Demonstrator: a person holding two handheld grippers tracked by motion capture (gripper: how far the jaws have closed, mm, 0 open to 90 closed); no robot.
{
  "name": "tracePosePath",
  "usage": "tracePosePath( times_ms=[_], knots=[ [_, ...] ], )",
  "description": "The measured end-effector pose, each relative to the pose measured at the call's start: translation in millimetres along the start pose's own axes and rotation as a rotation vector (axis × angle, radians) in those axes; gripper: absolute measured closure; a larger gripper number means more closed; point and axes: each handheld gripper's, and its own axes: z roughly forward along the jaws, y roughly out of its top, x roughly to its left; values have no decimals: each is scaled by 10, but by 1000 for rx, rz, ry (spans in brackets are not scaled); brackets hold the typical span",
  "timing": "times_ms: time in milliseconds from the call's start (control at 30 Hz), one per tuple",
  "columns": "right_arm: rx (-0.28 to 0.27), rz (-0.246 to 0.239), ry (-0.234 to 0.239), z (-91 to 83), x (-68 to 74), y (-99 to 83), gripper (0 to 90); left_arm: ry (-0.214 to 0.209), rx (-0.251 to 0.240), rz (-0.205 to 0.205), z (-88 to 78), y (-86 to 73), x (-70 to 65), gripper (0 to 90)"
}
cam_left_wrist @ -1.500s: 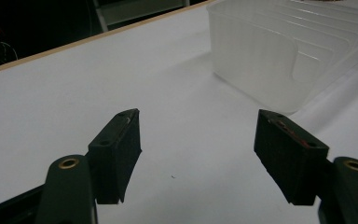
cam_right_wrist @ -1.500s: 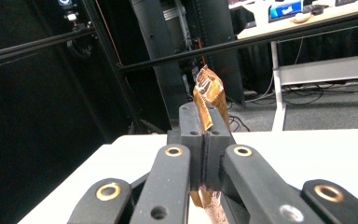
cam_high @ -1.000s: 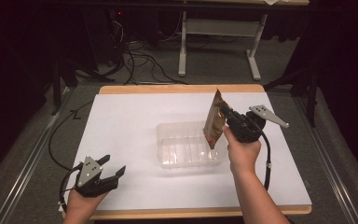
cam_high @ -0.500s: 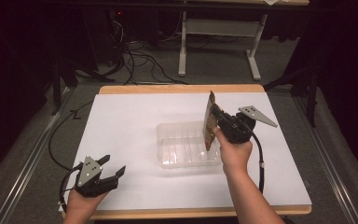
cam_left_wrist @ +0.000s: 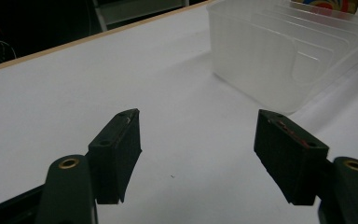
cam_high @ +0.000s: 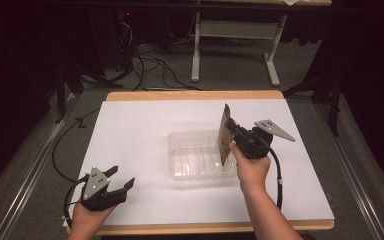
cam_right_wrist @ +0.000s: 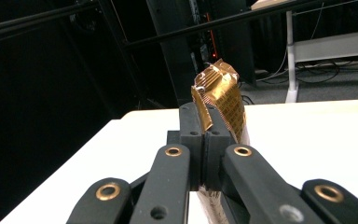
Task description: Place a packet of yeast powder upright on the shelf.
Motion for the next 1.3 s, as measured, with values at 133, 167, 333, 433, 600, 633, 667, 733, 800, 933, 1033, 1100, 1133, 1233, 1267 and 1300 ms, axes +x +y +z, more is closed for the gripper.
tracePosePath(
  times_ms=[133, 167, 333, 433, 600, 633, 667, 733, 800, 933, 1033, 1100, 1133, 1233, 1267, 1300],
  knots=[
    [12, -8, -1, -20, -29, -51, 900, 1, 1, 2, 2, 0, -4, 323],
    [14, -8, -1, -24, -30, -65, 900, 1, 1, 2, 1, 0, -4, 323],
    [31, -17, -5, -42, -60, -133, 900, 2, 1, -2, -1, -3, -1, 323],
    [44, -25, -7, -42, -75, -177, 900, 2, 1, -3, 0, -4, -3, 323],
    [43, -40, 0, -60, -67, -203, 900, 0, 4, -4, 4, -6, -11, 324],
    [45, -41, 1, -64, -66, -203, 900, 0, 4, -4, 4, -6, -11, 324],
    [47, -42, 2, -67, -66, -201, 900, 0, 4, -6, 7, -7, -14, 323],
    [50, -44, 4, -70, -69, -196, 900, 0, 4, -6, 9, -9, -15, 324],
    [57, -41, 5, -72, -70, -187, 884, -2, 4, -9, 11, -10, -15, 324],
    [72, -48, 12, -72, -65, -170, 805, -3, 4, -14, 11, -13, -17, 323],
    [73, -45, 23, -76, -67, -150, 741, -3, 5, -14, 13, -14, -18, 324],
    [78, -49, 26, -76, -58, -138, 704, -3, 5, -16, 12, -15, -17, 324],
    [84, -62, 28, -75, -50, -132, 683, -2, 4, -17, 10, -15, -16, 323],
    [92, -80, 35, -70, -20, -116, 617, 1, 5, -14, 17, -15, -16, 324],
    [95, -87, 40, -68, -10, -110, 594, 0, 6, -14, 19, -15, -17, 324],
    [96, -94, 39, -66, -4, -104, 572, -1, 7, -13, 19, -14, -19, 324]
  ],
)
